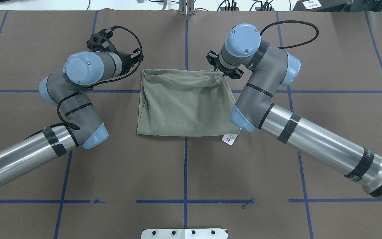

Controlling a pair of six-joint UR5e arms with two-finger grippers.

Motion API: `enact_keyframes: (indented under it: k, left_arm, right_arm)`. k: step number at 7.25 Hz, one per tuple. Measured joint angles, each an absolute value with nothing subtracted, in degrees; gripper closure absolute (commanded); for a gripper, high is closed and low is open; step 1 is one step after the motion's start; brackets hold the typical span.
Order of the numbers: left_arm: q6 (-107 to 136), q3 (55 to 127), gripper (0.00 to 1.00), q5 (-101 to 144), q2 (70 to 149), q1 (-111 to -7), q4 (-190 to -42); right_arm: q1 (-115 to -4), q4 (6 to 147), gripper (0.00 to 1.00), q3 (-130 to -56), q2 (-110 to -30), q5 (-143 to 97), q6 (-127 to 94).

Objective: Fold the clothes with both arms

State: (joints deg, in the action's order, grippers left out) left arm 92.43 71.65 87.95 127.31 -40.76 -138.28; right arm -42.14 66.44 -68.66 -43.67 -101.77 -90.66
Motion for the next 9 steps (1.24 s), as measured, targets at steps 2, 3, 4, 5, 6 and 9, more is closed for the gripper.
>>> enact_keyframes:
  k: [2, 3, 4, 5, 6, 9]
  left_arm:
    - [90.44, 70.91, 0.26, 88.86, 127.64, -42.39, -139.55]
    - [88.74, 71.42, 0.26, 91.48, 127.5, -43.71, -139.66]
    - [85.19, 73.08, 0.26, 96.76, 126.72, -46.02, -139.54]
    - [81.13, 76.12, 0.26, 102.7, 124.43, -48.69, -139.29]
    - [77.0, 79.97, 0.26, 108.3, 120.87, -51.23, -139.12]
    - [70.12, 87.47, 0.26, 116.66, 112.89, -54.52, -138.98]
  right_arm:
    - [-47.16, 65.71, 0.0, -67.05, -43.96, -107.3, -79.98]
    - [-49.66, 65.64, 0.0, -67.34, -45.14, -111.01, -76.68]
    - [-52.31, 65.79, 0.0, -68.52, -46.91, -114.85, -74.74]
    - [-55.26, 66.09, 0.0, -70.47, -49.39, -118.9, -73.8]
    - [-58.02, 66.29, 0.25, -72.73, -52.27, -122.44, -72.78]
    - [-57.23, 69.89, 1.0, -79.34, -55.24, -124.21, -71.97]
